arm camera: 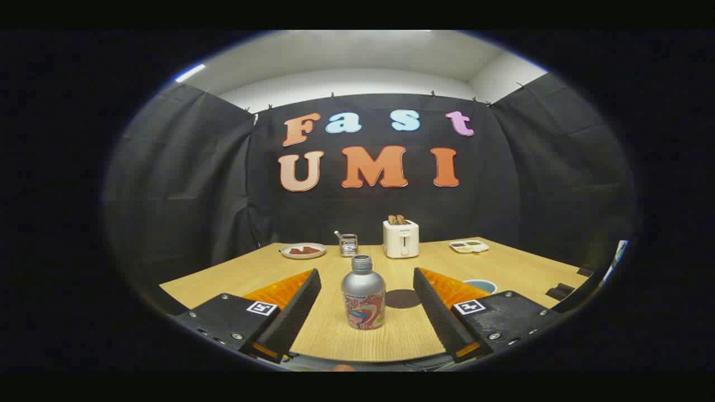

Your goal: Take the bottle from table, then pour the juice into the cup, finally place the bottle on the coaster

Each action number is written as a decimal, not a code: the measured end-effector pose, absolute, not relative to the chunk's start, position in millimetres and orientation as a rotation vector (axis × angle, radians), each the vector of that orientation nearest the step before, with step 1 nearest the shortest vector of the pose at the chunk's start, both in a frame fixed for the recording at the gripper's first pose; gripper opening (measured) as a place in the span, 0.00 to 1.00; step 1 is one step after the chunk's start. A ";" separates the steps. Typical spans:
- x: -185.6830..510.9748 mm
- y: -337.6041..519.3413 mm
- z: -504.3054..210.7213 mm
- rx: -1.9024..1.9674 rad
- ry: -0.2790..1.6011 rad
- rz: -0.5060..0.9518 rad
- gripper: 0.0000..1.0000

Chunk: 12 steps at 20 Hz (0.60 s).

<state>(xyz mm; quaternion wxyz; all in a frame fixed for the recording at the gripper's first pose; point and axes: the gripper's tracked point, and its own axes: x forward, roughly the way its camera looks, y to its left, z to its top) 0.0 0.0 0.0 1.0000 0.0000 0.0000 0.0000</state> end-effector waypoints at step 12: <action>-5.2 2.4 6.4 -0.019 -0.010 0.003 0.98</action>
